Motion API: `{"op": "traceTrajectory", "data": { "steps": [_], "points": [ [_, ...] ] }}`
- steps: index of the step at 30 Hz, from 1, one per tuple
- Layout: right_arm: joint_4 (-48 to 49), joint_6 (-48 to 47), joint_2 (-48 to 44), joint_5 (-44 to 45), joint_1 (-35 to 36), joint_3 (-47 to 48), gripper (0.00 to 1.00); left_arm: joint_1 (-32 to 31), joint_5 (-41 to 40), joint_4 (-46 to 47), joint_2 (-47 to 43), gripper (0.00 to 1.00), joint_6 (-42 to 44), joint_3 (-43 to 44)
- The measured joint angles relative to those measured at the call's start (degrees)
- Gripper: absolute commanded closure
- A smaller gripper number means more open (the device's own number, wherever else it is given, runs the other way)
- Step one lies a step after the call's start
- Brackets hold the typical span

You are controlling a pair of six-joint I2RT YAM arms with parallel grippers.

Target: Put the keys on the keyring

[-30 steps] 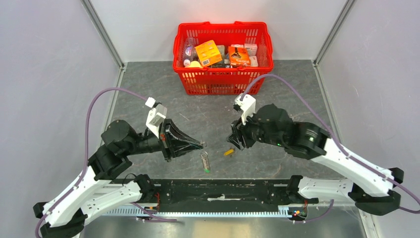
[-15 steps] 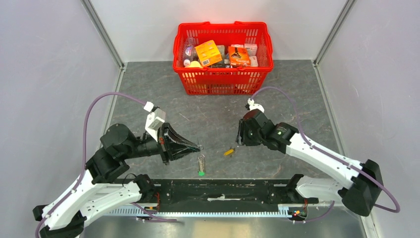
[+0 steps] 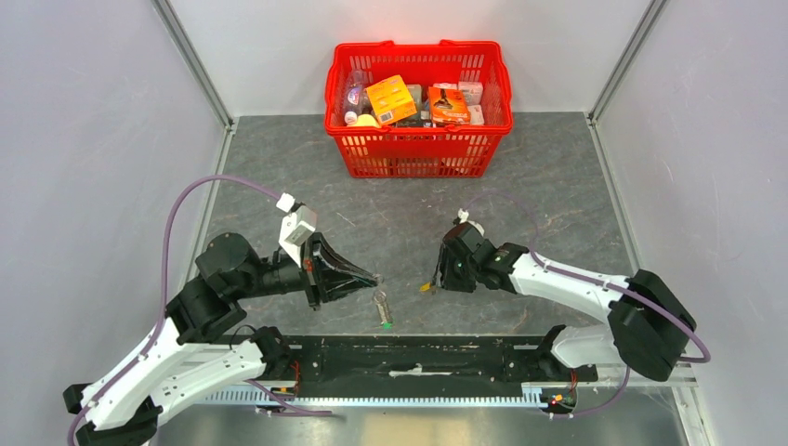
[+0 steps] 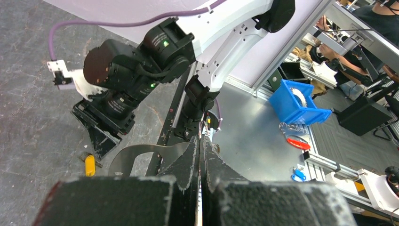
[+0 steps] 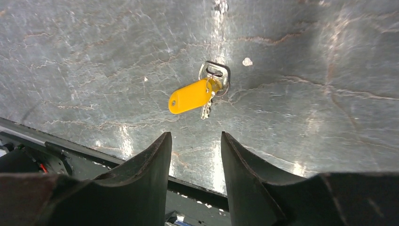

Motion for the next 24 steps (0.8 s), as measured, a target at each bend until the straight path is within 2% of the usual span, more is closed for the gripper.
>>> {"op": "traceTrajectory", "data": {
  "steps": [6,14,24],
  "points": [
    [6.6,4.7,3.1,-4.0,0.0,-4.4,0.50,0.0,0.0,0.0,-0.6,0.98,0.0,0.0],
    [12.9,9.1,4.6,-5.5,0.0,-5.2,0.50,0.0,-0.1,-1.0,-1.0,0.98,0.1,0.0],
    [15.7,12.3,7.4,-5.4,0.0,-5.2,0.50,0.0,-0.4,-2.3,-1.8,0.98,0.9,0.0]
  ]
}}
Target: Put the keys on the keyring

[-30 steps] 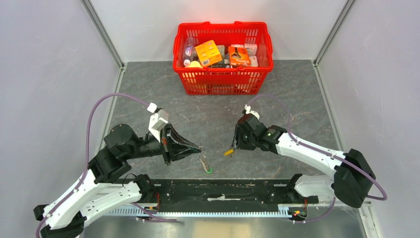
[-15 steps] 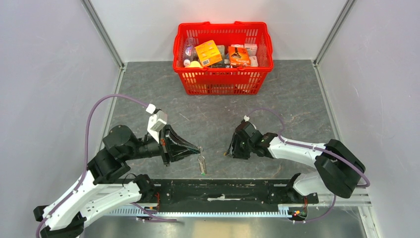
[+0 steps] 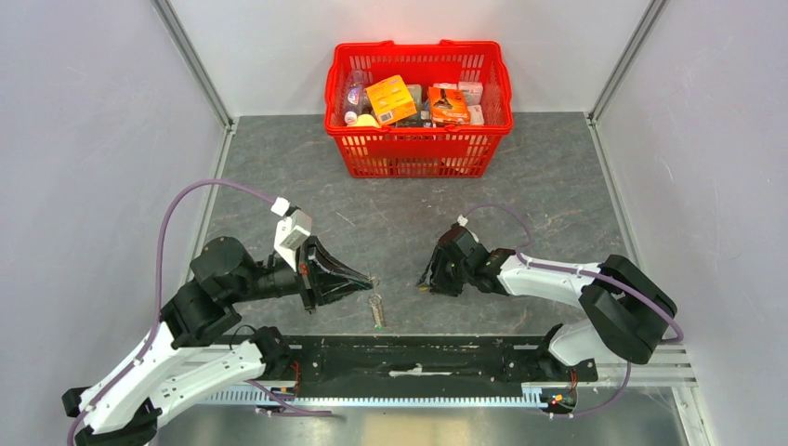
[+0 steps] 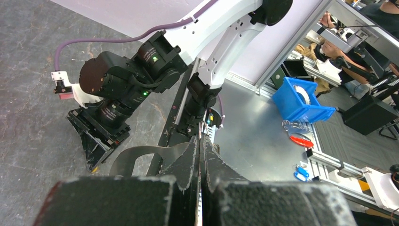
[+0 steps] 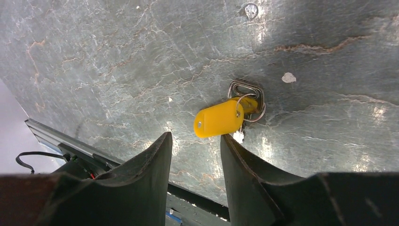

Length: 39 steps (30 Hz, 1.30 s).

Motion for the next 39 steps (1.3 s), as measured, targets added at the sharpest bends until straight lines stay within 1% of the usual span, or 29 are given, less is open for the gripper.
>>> {"op": "traceTrajectory", "data": {
  "steps": [7,19,25,29,33,36,39],
  "points": [
    [0.1,1.8,0.0,2.5,0.0,0.0,0.50,0.0,-0.5,-0.3,-0.4,0.98,0.4,0.0],
    [-0.9,5.6,-0.3,11.0,0.0,0.7,0.50,0.0,-0.5,-1.4,-0.7,0.98,1.0,0.0],
    [-1.1,6.5,-0.1,12.5,0.0,4.8,0.51,0.0,-0.5,-1.5,-0.7,0.98,1.1,0.0],
    [-1.0,6.4,2.8,12.5,0.0,9.1,0.51,0.0,-0.5,-1.6,-0.7,0.98,1.1,0.0],
    [-1.2,5.5,3.3,12.5,0.0,10.1,0.51,0.0,-0.5,-1.7,-0.7,0.98,1.1,0.0],
    [-3.3,2.4,2.3,12.5,-0.4,10.1,0.51,0.0,-0.5,-2.0,-0.8,0.98,1.1,0.0],
    [-6.8,-2.1,-0.7,12.5,-1.3,10.1,0.51,0.0,-0.5,-2.6,-1.2,0.98,1.1,0.0]
  ]
}}
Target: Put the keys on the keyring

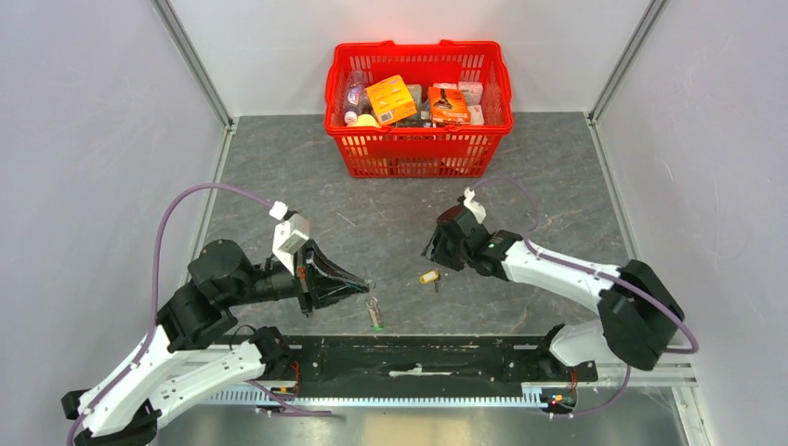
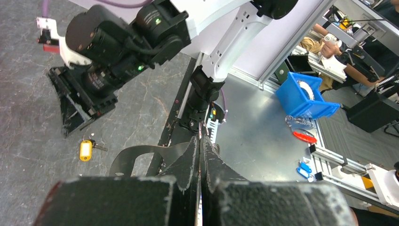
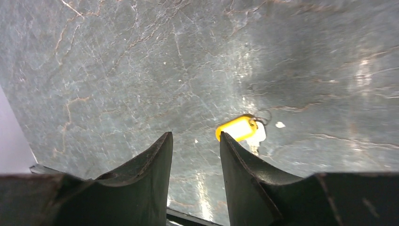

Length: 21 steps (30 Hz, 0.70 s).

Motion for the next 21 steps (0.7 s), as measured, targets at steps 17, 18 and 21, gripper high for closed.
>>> {"op": "traceTrajectory", "data": {
  "steps": [17,18,21],
  "points": [
    [-4.3,-23.3,-5.3,-8.9,-8.5,-4.2,0.46,0.0,0.1,0.2,-0.6,0.98,0.0,-0.8],
    [-3.6,-23.9,-4.6,-9.8,-8.9,-4.4,0.43,0.0,0.2,0.2,-0.6,0.98,0.0,-0.9],
    [-1.4,-25.2,-2.7,-12.0,-9.1,-4.7,0.37,0.0,0.2,0.2,-0.6,0.98,0.0,-1.0]
  ]
}}
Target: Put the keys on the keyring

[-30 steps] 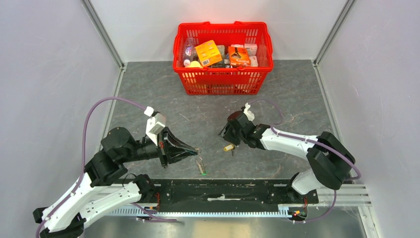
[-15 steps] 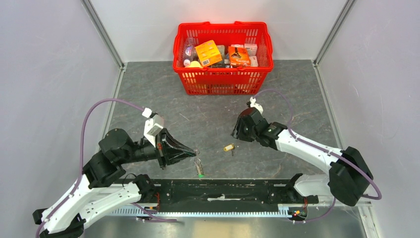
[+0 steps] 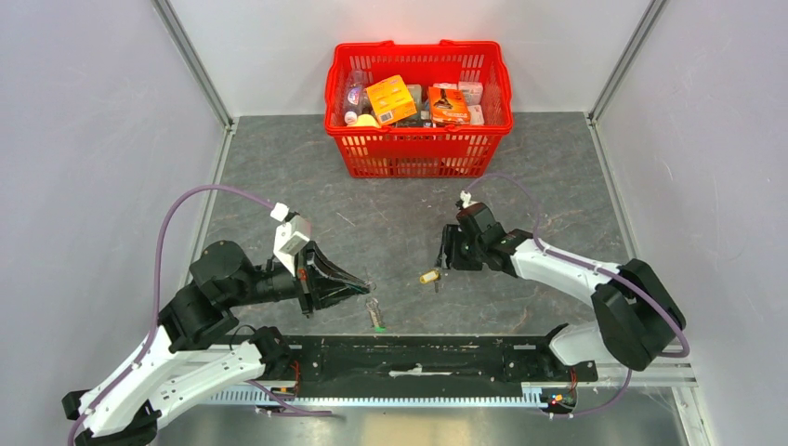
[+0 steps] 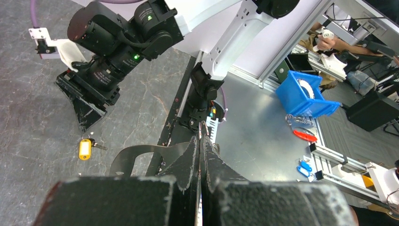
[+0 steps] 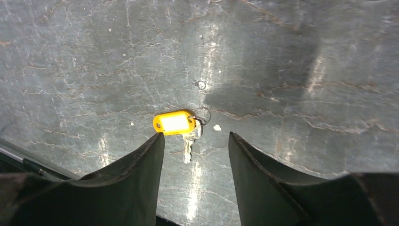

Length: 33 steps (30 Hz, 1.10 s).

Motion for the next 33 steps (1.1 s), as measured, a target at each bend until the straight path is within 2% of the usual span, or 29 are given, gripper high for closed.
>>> {"op": "traceTrajectory", "data": {
  "steps": [11,33],
  "points": [
    [8.9,0.2,5.6,-5.7,-0.3,-3.1,0.40,0.0,0.1,0.0,0.0,0.98,0.0,-0.1],
    [16.6,1.3,5.5,-11.3,-0.5,-7.4,0.53,0.0,0.2,0.6,0.2,0.98,0.0,-0.3]
  ]
}}
